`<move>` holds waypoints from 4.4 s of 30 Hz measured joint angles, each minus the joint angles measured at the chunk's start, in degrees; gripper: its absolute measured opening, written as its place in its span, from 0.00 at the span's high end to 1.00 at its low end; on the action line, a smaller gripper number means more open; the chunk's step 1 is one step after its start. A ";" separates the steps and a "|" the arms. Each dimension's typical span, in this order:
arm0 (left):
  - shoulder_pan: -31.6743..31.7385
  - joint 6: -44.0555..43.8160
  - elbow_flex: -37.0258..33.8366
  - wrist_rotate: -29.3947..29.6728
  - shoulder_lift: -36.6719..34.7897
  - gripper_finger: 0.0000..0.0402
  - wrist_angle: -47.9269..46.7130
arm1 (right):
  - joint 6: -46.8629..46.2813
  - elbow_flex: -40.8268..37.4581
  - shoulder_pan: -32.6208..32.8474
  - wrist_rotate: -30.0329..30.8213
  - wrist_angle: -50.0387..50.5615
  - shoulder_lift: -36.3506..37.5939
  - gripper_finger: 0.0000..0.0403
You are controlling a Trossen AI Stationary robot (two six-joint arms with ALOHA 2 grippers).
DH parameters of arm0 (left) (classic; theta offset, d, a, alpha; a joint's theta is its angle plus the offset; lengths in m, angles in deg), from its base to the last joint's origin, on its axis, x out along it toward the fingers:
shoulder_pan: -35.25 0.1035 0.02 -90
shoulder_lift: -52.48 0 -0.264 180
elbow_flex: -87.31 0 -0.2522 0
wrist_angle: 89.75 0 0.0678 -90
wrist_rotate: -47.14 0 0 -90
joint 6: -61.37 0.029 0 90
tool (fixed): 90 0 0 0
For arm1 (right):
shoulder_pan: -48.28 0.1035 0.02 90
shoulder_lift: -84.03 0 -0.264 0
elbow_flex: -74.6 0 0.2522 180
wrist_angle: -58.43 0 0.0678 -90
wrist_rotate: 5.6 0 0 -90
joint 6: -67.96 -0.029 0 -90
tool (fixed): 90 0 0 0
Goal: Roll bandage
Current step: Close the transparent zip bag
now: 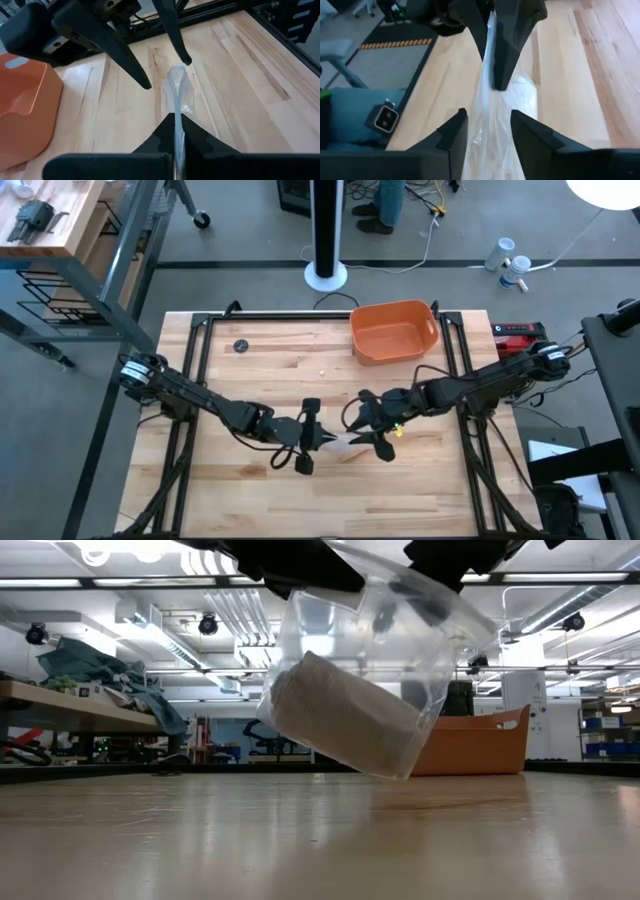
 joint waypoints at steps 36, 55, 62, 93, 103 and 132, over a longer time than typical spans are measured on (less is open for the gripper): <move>0.09 -0.34 0.00 2.84 0.02 1.00 0.91 | 7.25 0.00 0.00 6.93 -2.58 0.03 0.88; 0.31 -1.15 0.00 4.74 0.02 1.00 0.50 | 5.56 1.51 -0.13 4.97 -1.74 -1.93 0.60; 0.31 -0.07 0.00 4.71 0.02 1.00 1.55 | 5.12 1.51 -0.17 5.06 -1.80 -1.97 0.66; 0.31 -0.02 0.00 3.45 0.02 1.00 1.55 | 6.07 1.88 -0.26 4.67 1.19 -2.15 0.85; 0.31 0.17 0.00 2.52 0.02 1.00 1.66 | 4.11 1.88 -0.66 0.43 1.88 -2.15 0.94; 0.31 -0.31 0.00 2.53 0.02 1.00 0.78 | 3.58 1.88 -0.66 0.44 6.23 -2.20 0.81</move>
